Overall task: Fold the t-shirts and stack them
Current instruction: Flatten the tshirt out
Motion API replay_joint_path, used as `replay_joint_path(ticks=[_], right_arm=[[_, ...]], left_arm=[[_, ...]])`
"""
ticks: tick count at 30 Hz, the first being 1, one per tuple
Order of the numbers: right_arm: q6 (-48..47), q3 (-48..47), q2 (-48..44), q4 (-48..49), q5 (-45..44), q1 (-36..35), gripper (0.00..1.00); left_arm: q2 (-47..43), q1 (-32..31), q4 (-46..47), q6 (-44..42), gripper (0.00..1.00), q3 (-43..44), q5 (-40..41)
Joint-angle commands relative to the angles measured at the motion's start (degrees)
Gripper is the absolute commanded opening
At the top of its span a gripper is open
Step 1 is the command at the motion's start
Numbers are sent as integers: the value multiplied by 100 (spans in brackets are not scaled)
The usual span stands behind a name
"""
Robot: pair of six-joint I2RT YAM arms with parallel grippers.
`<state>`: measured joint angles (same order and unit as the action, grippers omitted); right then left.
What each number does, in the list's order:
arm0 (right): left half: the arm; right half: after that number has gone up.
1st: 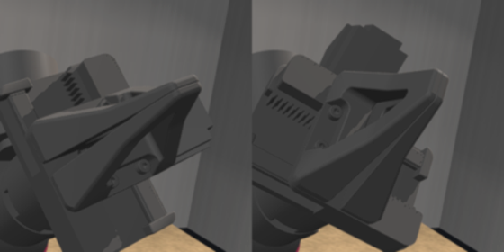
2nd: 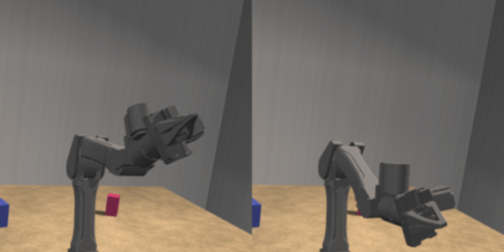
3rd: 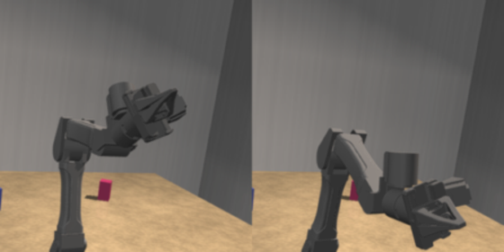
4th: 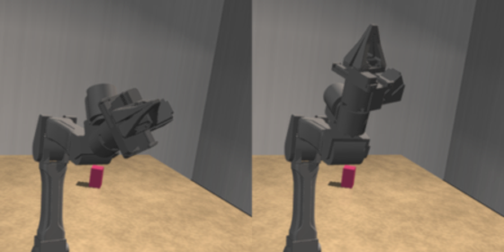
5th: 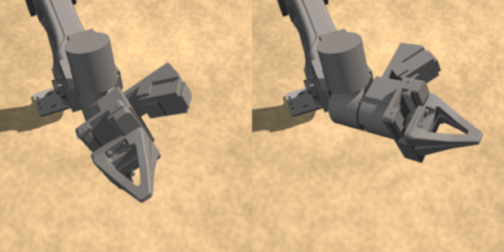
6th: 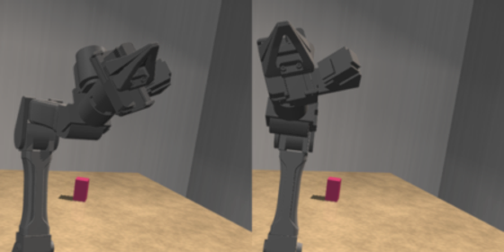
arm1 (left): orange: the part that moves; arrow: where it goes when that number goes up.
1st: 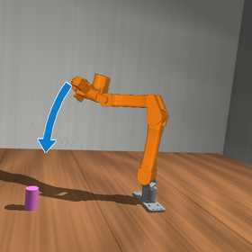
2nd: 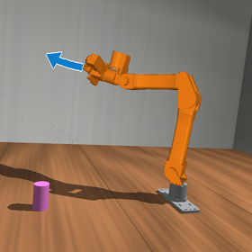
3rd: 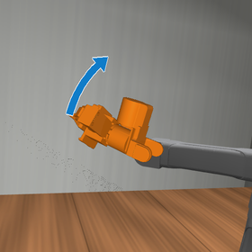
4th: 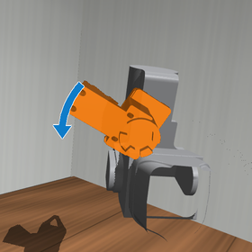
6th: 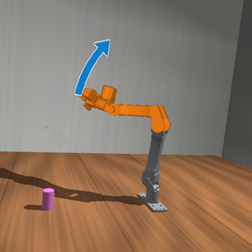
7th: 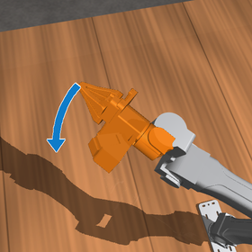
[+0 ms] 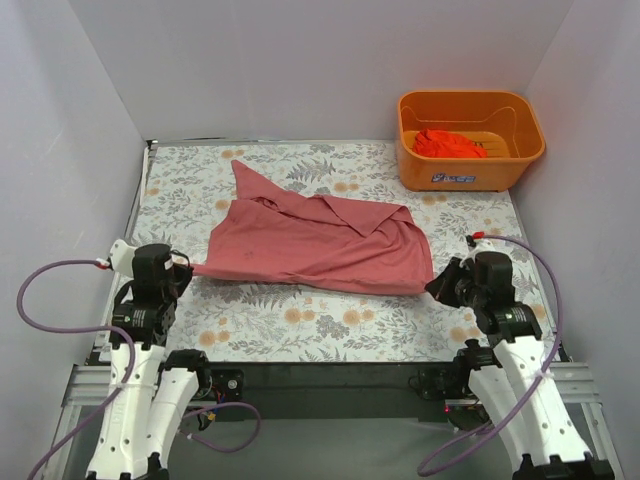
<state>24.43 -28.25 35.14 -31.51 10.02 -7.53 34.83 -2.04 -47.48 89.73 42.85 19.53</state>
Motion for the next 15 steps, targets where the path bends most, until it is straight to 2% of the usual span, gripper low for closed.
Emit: replay_joint_path(ticks=[1,2,5,7,8,9,10,12,13,15], right_arm=[[826,144,-673,-583,113,23,10],[1053,301,-1075,-654,158,15,11],[1371,495,-1910,-927,272,15,14],[1556,514,-2255,-1024,89,15,18],[1583,496,-2544,-1059,-8,15,23],[1592,452,-2651,-1042,-105,23,30],[1583,417,-2722,-1033,-314,23,39],[1417,355,-2705,-911,-369,23,46],[1137,373,-2627,-797,-239,23,47],[829,355,-2057,-325,16,15,47]], left_arm=[[-266,20,-919,580,4,434,314],[-318,11,-1068,633,8,461,358],[-328,11,-1245,782,12,636,438],[-336,-6,-1255,765,23,689,420],[-345,-24,-1202,748,28,698,403],[-345,-33,-1132,539,38,690,307],[-328,-33,-1079,449,41,707,271],[-293,-50,-861,204,54,733,166],[-249,-51,-737,-102,58,742,-17],[-21,-51,-228,-481,59,725,-421]])
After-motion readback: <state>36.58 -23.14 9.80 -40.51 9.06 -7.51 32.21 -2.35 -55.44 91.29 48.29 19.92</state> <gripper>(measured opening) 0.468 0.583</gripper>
